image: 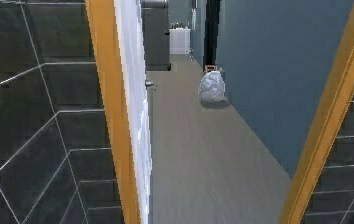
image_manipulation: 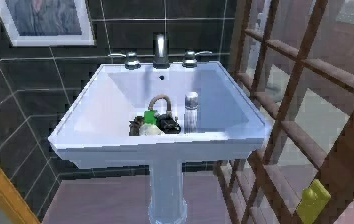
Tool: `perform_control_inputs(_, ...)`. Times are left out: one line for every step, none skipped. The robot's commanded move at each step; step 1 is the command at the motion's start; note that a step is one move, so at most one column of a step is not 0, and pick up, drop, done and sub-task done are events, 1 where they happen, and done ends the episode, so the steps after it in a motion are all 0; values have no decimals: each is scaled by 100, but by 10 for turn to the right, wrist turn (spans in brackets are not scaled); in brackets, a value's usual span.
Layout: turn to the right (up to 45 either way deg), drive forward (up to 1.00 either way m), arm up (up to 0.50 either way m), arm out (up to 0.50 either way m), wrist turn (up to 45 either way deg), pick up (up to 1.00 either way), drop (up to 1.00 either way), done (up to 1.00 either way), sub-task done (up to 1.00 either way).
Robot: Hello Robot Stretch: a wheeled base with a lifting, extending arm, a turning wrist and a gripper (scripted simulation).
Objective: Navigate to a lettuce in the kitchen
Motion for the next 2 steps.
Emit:
perform_control_inputs(210, 0, 0, 0, 0, 0, 0, 0, 0)
perform_control_inputs(0, 65, 0, 0, 0, 0, 0, 0, 0)
